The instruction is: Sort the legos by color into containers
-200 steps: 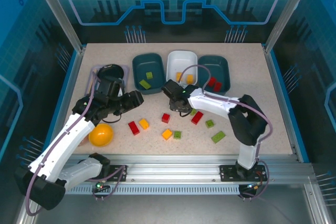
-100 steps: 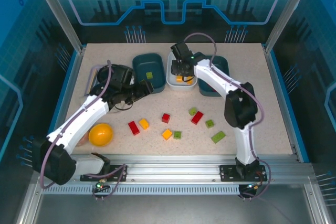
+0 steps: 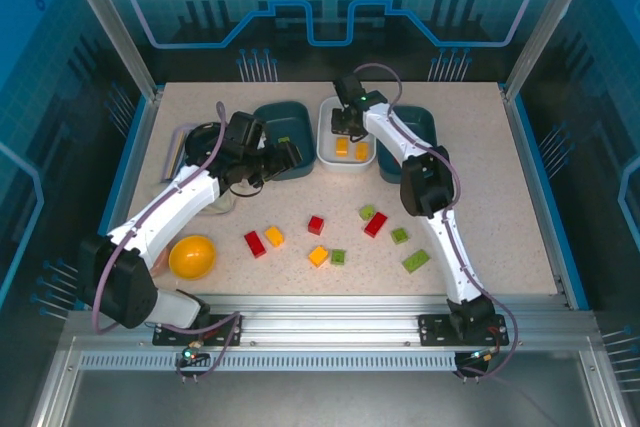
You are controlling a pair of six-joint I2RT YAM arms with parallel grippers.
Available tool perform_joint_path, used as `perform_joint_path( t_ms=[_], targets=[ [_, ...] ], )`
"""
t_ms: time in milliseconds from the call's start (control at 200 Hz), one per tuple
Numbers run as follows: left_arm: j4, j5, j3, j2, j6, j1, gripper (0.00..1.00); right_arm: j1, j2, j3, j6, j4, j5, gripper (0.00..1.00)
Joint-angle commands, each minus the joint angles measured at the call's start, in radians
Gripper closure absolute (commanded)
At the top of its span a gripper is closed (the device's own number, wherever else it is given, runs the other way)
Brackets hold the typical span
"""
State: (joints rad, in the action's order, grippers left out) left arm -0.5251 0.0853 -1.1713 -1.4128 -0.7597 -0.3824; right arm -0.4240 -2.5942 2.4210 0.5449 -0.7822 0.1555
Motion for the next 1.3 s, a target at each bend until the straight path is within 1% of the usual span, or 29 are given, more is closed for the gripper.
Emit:
perform_joint_path(
  t_ms=[0, 115, 175, 250, 340, 420, 445, 515, 650, 775, 905, 960, 1060, 1165, 1295],
  targets=[
    [0.005, 0.024, -0.006, 0.01, 0.003, -0.004, 0.26, 0.023, -0.042, 0.08, -0.008, -0.057, -0.044, 0.64],
    [-0.009, 0.02, 0.005, 0.026, 0.0, -0.004, 0.26, 0.015, -0.036, 0.1, -0.01, -0.091, -0.052, 0.47],
    [-0.018, 0.019, 0.005, 0.035, 0.001, -0.004, 0.26, 0.008, 0.004, 0.079, -0.016, -0.083, -0.047, 0.4],
    [-0.031, 0.019, 0.005, 0.043, 0.003, -0.004, 0.26, -0.002, 0.073, 0.039, -0.026, -0.059, -0.042, 0.35],
    [-0.055, 0.021, 0.007, 0.052, 0.009, -0.004, 0.26, -0.012, 0.169, -0.016, -0.036, -0.038, -0.035, 0.35],
    [-0.085, 0.023, 0.003, 0.059, 0.018, -0.004, 0.26, -0.023, 0.262, -0.094, -0.046, -0.014, -0.03, 0.37],
    [-0.092, 0.025, 0.004, 0.061, 0.022, -0.004, 0.26, -0.027, 0.319, -0.127, -0.052, -0.002, -0.026, 0.38],
    [-0.11, 0.036, 0.004, 0.067, 0.032, -0.004, 0.26, -0.044, 0.436, -0.254, -0.065, 0.039, -0.012, 0.38],
    [-0.142, 0.055, 0.007, 0.069, 0.048, -0.006, 0.26, -0.071, 0.687, -0.568, -0.06, 0.143, -0.027, 0.4],
    [-0.153, 0.074, 0.014, 0.061, 0.048, -0.016, 0.28, -0.118, 0.901, -0.837, -0.064, 0.173, -0.045, 0.41],
    [-0.198, 0.086, -0.013, 0.014, 0.046, -0.086, 0.29, -0.193, 1.097, -1.069, -0.052, 0.137, -0.069, 0.41],
    [-0.222, 0.09, -0.033, -0.021, 0.053, -0.137, 0.29, -0.228, 1.168, -1.16, -0.038, 0.114, -0.077, 0.41],
    [-0.252, 0.08, -0.068, -0.082, 0.092, -0.256, 0.31, -0.282, 1.297, -1.313, 0.01, 0.08, -0.108, 0.4],
    [-0.27, 0.084, -0.098, -0.155, 0.106, -0.347, 0.35, -0.299, 1.44, -1.448, 0.082, 0.03, -0.146, 0.38],
    [-0.272, 0.079, -0.135, -0.25, 0.113, -0.43, 0.37, -0.304, 1.623, -1.532, 0.133, -0.066, -0.147, 0.37]
  ],
)
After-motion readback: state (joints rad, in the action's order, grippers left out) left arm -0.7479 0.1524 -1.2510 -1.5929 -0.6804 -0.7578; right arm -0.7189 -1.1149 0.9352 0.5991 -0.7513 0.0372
